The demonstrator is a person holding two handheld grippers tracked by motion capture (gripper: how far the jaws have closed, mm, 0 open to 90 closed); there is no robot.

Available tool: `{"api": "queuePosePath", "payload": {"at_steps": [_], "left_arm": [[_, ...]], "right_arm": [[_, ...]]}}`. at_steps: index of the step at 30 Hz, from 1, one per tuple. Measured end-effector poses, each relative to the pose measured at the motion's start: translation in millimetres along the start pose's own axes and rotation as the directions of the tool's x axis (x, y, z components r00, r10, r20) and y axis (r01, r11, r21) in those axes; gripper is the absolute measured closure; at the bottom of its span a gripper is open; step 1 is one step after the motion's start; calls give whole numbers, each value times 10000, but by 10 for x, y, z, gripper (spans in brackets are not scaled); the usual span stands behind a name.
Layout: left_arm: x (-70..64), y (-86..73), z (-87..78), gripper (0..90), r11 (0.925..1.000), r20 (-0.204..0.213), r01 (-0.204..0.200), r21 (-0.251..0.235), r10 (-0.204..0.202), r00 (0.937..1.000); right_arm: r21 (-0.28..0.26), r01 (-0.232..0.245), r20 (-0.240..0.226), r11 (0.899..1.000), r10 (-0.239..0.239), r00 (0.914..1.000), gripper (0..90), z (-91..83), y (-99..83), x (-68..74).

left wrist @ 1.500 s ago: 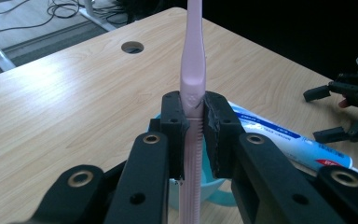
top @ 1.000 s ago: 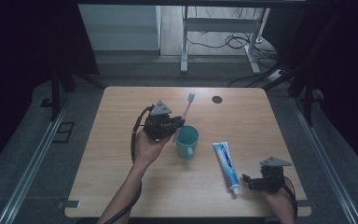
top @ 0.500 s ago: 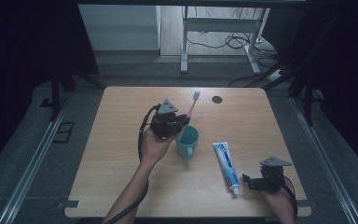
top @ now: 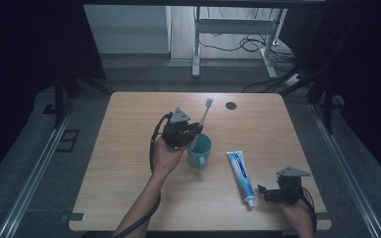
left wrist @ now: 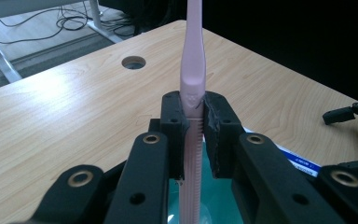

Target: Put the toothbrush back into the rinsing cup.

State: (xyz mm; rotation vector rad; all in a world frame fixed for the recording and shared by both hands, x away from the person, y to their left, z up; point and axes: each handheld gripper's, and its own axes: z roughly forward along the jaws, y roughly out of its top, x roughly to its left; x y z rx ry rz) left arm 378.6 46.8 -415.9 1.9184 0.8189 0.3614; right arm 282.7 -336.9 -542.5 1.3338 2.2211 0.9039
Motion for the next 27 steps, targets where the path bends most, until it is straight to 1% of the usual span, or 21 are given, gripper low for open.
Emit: {"api": "queuePosePath", "payload": {"at_steps": [9,22,27], "left_arm": [[-29,-75,52,791,10000,-57,-81,21,81,10000],[-15,-229,108,791,9998,35,192,48,-192,9998],[-26,-275,128,790,9998,28,149,140,-149,9999]], "right_arm": [[-3,2,-3,10000,-2,10000,0,0,0,0],[5,-10,3,10000,10,10000,0,0,0,1],[8,-26,-8,10000,26,10000,0,0,0,2]]}}
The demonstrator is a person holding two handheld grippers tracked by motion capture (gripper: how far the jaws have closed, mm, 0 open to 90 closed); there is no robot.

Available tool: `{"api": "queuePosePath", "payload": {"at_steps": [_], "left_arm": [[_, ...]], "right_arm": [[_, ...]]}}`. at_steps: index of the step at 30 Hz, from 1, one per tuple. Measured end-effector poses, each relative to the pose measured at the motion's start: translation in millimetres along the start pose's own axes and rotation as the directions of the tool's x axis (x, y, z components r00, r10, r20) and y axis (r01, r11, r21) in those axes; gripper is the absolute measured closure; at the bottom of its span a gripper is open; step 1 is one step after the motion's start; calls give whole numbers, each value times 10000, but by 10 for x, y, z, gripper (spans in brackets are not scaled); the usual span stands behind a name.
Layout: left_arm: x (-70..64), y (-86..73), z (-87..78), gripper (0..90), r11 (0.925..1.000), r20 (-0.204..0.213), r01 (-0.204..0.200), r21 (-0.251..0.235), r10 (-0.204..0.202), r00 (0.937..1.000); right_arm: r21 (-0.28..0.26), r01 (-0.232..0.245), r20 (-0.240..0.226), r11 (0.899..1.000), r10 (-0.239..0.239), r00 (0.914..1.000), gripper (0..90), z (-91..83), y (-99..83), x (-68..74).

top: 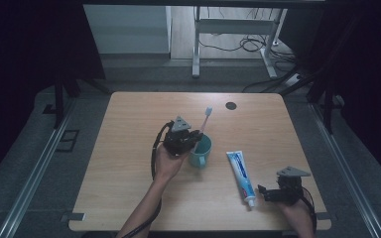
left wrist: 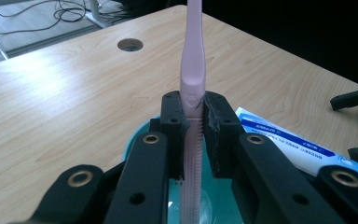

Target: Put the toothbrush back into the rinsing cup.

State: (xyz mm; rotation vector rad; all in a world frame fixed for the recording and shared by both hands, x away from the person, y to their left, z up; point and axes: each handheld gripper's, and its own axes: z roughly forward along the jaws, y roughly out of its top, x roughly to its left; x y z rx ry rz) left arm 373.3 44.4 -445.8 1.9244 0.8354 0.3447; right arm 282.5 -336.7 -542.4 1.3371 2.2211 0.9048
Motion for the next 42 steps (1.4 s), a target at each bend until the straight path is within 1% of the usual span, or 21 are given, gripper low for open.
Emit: {"api": "queuePosePath", "payload": {"at_steps": [11,16,30,40,42], "left_arm": [[-11,-111,71,789,9998,30,143,162,-143,9999],[-11,-135,93,788,9997,31,162,205,-163,9999],[-42,-206,191,786,9984,-129,-67,554,75,9999],[-58,-236,249,783,9964,-174,-108,845,123,9998],[-57,-243,264,783,9956,-163,-40,937,56,9999]], "right_arm": [[6,0,-5,10000,0,10000,0,0,0,0],[9,5,-5,10000,-5,10000,0,-1,0,-1],[19,2,0,10000,-2,10000,0,-2,0,-1],[13,17,-5,10000,-17,10000,0,-1,1,-2],[13,20,-7,10000,-20,10000,0,0,1,-2]]}}
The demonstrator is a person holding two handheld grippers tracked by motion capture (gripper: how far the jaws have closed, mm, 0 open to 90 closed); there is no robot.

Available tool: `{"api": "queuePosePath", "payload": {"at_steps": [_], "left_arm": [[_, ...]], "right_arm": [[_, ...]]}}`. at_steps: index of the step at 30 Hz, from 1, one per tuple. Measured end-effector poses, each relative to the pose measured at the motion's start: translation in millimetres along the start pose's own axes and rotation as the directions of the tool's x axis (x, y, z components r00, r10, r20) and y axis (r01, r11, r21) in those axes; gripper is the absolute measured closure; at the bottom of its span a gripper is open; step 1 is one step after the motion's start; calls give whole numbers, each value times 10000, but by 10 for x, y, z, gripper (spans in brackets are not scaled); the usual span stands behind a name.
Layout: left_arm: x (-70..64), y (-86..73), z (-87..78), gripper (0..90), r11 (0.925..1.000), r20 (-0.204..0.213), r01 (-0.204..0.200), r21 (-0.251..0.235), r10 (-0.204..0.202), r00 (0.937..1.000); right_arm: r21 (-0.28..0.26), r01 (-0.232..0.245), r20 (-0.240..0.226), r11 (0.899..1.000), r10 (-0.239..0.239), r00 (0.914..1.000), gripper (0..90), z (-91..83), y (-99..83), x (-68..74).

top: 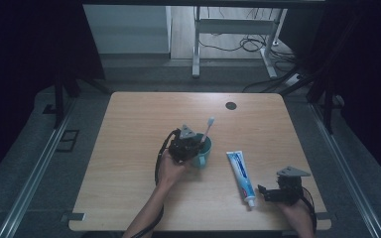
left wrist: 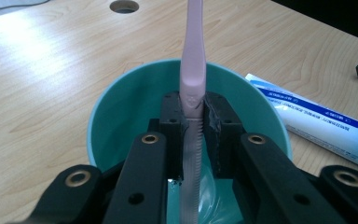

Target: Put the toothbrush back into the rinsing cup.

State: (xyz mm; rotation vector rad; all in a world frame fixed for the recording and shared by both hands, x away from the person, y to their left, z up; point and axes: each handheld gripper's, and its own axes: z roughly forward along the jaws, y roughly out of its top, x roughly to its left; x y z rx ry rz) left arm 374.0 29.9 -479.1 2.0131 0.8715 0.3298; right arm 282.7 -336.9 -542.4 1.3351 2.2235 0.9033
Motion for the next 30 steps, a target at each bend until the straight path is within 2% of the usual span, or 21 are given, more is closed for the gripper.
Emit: {"api": "queuePosePath", "payload": {"at_steps": [21,30], "left_arm": [[24,20,63,773,9976,279,353,590,-370,9989],[16,33,59,707,9974,243,312,656,-329,9992]], "right_arm": [[-1,4,-15,10000,-4,10000,0,2,2,0],[-1,9,-18,10000,-9,10000,0,2,3,1]]}}
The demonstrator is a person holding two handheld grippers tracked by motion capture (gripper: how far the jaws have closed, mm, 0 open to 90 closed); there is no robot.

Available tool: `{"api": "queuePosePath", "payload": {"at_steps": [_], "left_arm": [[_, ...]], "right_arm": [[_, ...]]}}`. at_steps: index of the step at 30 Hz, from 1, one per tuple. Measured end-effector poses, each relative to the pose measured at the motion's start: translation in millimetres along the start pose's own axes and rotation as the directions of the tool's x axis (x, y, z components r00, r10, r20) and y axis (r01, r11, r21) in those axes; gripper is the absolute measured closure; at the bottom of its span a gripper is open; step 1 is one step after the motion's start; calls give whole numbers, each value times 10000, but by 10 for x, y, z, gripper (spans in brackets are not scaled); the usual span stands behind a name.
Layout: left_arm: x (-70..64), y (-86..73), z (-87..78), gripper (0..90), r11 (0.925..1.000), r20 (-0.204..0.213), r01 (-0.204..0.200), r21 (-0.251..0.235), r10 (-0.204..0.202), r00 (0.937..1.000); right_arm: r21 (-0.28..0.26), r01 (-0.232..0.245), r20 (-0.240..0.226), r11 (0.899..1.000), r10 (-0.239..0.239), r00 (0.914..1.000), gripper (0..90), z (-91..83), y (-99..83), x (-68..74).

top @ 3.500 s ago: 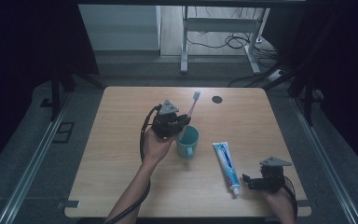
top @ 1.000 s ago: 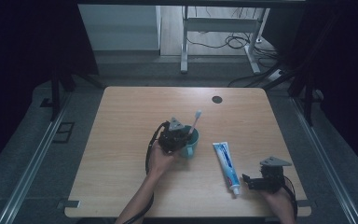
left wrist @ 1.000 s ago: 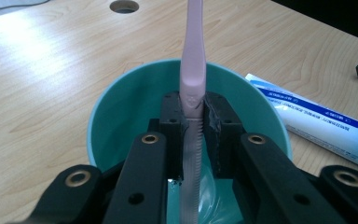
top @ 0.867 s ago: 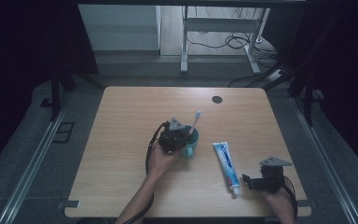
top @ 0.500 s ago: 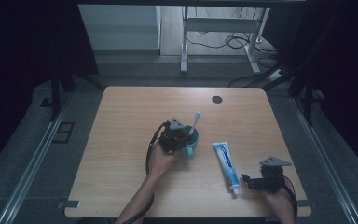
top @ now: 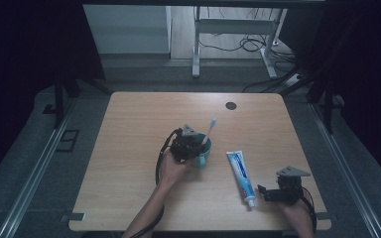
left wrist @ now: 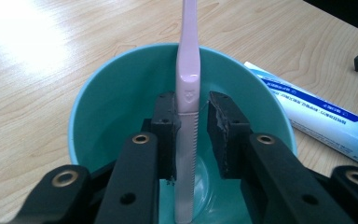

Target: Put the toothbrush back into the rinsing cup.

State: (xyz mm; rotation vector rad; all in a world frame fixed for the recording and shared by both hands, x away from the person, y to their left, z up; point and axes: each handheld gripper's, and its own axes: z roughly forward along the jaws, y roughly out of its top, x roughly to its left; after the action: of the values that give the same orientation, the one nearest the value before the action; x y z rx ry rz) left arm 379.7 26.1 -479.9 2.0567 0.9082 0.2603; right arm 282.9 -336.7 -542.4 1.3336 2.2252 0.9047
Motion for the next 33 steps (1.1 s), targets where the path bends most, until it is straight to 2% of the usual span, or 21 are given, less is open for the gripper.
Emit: {"api": "queuePosePath", "payload": {"at_steps": [9,18,22,26,33], "left_arm": [[-13,38,-61,614,9996,-146,61,-280,-65,9999],[-58,98,-142,491,9987,-301,-74,-510,59,9995],[-77,126,-197,409,9981,-383,-219,-576,197,9991],[-78,141,-239,357,9976,-425,-240,-650,213,9989],[-76,163,-327,204,9971,-508,-248,-725,212,9985]], "right_arm": [[-4,-4,-1,10000,4,10000,0,0,0,0],[-8,-15,0,10000,15,10000,0,1,0,1],[-13,-13,0,10000,13,10000,0,1,0,1],[-18,-3,0,10000,3,10000,0,1,0,0],[-28,11,1,10000,-11,10000,0,2,0,-1]]}}
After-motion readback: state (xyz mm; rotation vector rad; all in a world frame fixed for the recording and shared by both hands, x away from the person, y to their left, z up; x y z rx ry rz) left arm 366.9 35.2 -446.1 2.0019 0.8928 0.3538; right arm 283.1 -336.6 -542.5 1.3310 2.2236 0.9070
